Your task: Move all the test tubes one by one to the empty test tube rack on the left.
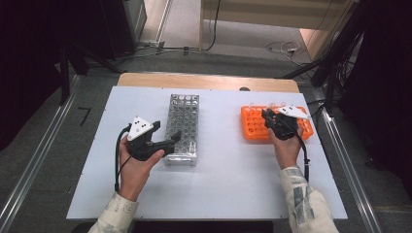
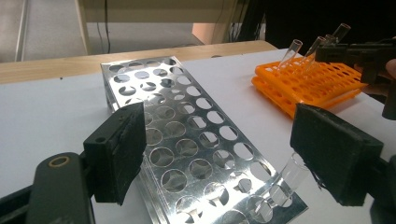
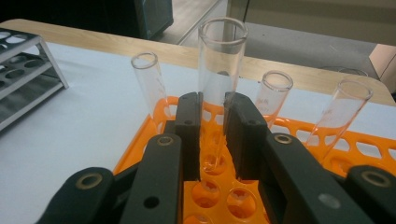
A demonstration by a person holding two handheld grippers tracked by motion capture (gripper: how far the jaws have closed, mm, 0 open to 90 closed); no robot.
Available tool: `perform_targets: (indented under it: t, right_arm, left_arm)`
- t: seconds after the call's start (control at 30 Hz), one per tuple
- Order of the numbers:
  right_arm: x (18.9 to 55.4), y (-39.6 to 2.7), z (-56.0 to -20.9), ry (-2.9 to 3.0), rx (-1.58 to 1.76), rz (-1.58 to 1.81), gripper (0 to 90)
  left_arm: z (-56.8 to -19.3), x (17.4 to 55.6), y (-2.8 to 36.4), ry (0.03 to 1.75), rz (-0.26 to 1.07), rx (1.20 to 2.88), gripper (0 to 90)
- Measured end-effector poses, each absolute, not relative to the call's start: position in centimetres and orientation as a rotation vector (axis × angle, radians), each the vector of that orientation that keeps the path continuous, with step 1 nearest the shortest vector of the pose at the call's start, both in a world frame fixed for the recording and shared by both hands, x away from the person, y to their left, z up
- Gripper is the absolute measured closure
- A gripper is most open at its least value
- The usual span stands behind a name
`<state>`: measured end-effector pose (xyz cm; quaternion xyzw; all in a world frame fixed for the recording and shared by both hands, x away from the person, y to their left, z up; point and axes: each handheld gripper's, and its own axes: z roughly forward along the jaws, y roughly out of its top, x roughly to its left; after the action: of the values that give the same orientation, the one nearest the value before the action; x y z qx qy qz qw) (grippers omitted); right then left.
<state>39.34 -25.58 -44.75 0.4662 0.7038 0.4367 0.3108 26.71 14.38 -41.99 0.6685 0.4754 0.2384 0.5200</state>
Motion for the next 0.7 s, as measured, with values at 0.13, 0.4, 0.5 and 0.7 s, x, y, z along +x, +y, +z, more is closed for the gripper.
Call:
perform_targets:
  t: [0.13,0.4,0.5,0.7]
  right_arm:
    - [38.8,-25.5,-44.2,1.860,1.221,1.162,73.2]
    - [36.8,-24.9,-43.3,1.906,1.181,1.193,73.2]
    - [35.7,-24.5,-43.1,1.936,1.157,1.209,73.2]
    - [33.7,-23.5,-42.8,1.989,1.124,1.254,73.2]
  left_arm:
    - [-42.0,26.7,14.4,1.143,0.570,1.605,18.7]
    - [-41.8,26.6,14.3,1.135,0.573,1.614,18.3]
    - [-41.7,26.5,14.2,1.130,0.574,1.613,18.3]
    - [-41.4,26.2,13.8,1.108,0.566,1.616,18.3]
